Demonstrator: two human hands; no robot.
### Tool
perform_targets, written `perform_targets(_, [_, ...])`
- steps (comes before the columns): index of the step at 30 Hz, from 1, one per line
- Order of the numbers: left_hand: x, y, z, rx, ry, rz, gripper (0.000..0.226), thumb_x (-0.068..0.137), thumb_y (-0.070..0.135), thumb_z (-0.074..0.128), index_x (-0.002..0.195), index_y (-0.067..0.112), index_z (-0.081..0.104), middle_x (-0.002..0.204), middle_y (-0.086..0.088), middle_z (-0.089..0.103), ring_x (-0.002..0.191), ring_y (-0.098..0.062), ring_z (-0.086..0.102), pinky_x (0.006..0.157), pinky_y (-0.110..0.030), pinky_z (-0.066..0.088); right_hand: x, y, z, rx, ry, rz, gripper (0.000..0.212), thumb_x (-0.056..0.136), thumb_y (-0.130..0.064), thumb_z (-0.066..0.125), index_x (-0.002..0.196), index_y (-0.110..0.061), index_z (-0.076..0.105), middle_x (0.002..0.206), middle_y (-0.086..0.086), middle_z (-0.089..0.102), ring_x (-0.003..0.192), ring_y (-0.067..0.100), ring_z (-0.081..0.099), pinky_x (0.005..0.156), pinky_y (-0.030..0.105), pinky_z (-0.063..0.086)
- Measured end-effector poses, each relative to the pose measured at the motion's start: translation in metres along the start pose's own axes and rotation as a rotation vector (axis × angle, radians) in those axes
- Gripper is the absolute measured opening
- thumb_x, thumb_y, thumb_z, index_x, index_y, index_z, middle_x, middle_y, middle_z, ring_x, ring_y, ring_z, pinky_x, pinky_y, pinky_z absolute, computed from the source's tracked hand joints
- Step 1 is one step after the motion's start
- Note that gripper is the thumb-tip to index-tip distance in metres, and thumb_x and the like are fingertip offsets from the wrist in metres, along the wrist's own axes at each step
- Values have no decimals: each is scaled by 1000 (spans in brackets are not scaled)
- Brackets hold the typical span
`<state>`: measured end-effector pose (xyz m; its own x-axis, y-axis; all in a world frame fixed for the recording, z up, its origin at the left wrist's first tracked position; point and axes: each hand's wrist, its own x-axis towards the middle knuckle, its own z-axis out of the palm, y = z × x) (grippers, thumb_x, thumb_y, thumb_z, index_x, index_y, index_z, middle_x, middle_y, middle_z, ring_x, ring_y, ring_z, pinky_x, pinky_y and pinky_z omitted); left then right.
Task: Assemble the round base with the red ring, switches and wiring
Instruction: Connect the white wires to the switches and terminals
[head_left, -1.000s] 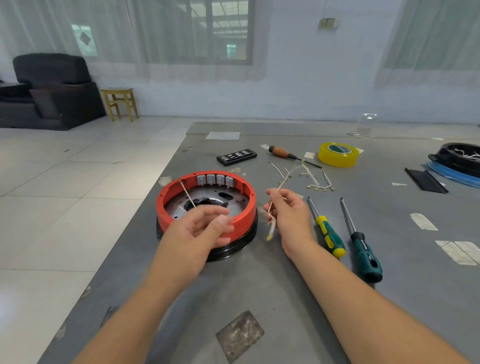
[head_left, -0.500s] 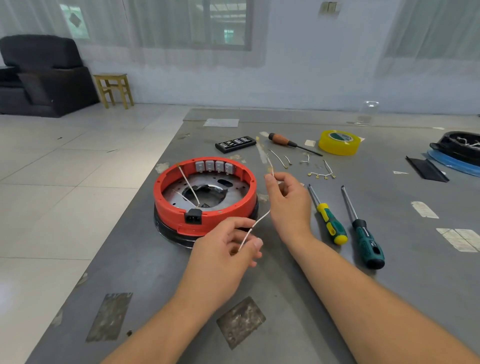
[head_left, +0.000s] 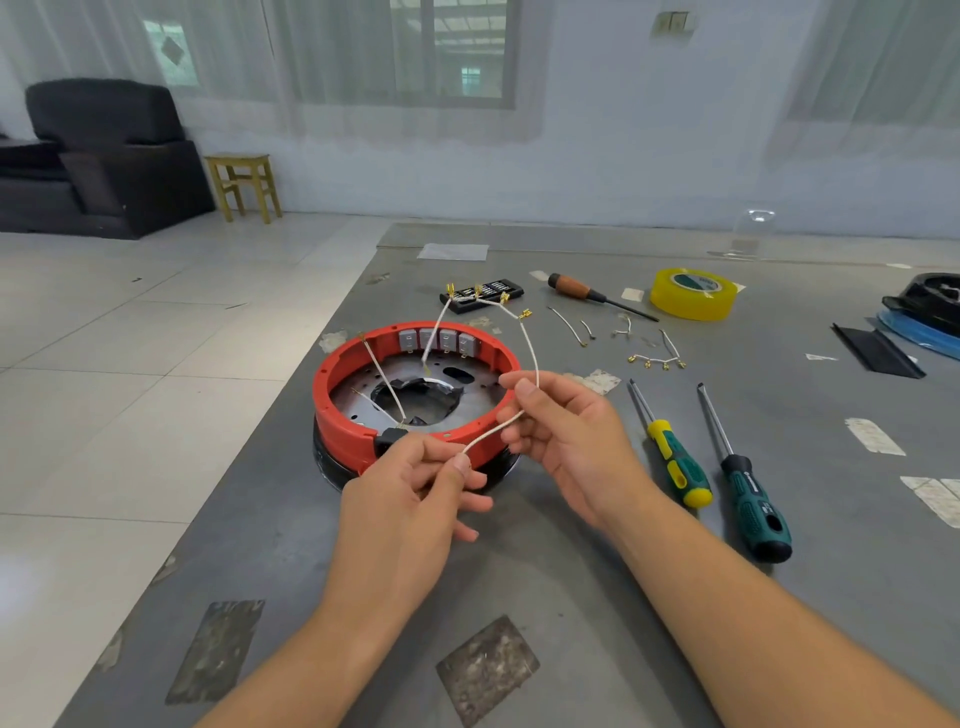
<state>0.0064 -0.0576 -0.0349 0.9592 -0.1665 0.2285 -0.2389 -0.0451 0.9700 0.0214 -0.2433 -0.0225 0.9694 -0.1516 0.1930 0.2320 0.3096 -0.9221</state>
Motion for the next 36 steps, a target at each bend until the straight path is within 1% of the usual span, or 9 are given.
perform_targets(5, [0,-1,-2,135,7,90,25,96,12,73,89,36,76,80,12,77,72,-6,76,59,-20,58,4,0,-6,-229,126,-93,19,103,-20,60,105,-18,79,65,5,62,52,13,54,51,22,47])
perform_targets(7, [1,0,-4,278,-18,162,25,95,13,75,88,37,76,78,19,75,69,-2,74,61,-20,58,5,0,-6,-309,150,-108,18,102,-21,62,105,-20,79,61,4,61,50,13,52,50,21,46])
perform_targets(10, [3,5,-9,517,-158,244,20,96,16,74,90,35,77,70,28,68,66,4,69,67,-13,51,6,-4,-6,-403,123,-105,17,102,-22,62,106,-22,78,57,0,60,47,11,51,49,20,45])
perform_targets(13, [5,9,-12,639,-310,359,12,96,17,76,96,28,82,63,31,59,71,-1,69,68,-6,44,7,-7,-4,-530,62,-110,18,102,-23,63,111,-20,78,55,-3,59,47,9,49,49,17,43])
perform_targets(19, [5,8,-13,527,-206,268,14,95,19,77,100,32,80,84,28,72,65,-1,71,67,-13,52,13,-10,-2,-486,163,-134,15,101,-22,64,101,-25,79,53,-4,58,46,7,48,47,18,42])
perform_targets(22, [7,8,-13,483,-106,222,13,94,21,77,96,34,77,82,28,72,66,0,72,67,-22,56,14,-12,-5,-456,218,-137,17,102,-23,63,97,-29,78,54,-3,59,46,6,49,47,17,43])
perform_targets(27, [8,7,-15,538,-129,203,15,97,16,73,100,30,78,91,35,69,71,6,71,74,-16,54,16,-11,-2,-423,250,-112,16,102,-25,63,100,-24,79,56,-3,60,46,7,50,46,17,42])
perform_targets(33, [7,7,-18,565,-237,294,20,98,8,69,97,27,78,95,27,68,78,1,71,75,-14,52,17,-7,1,-364,293,-79,16,101,-26,64,101,-16,76,54,-2,61,43,7,50,43,17,41])
perform_targets(36, [9,6,-19,539,-176,318,20,96,9,73,99,28,80,90,25,70,78,0,71,72,-9,48,19,-5,4,-286,332,-52,16,101,-26,64,101,-16,76,55,-1,61,42,7,48,42,17,40])
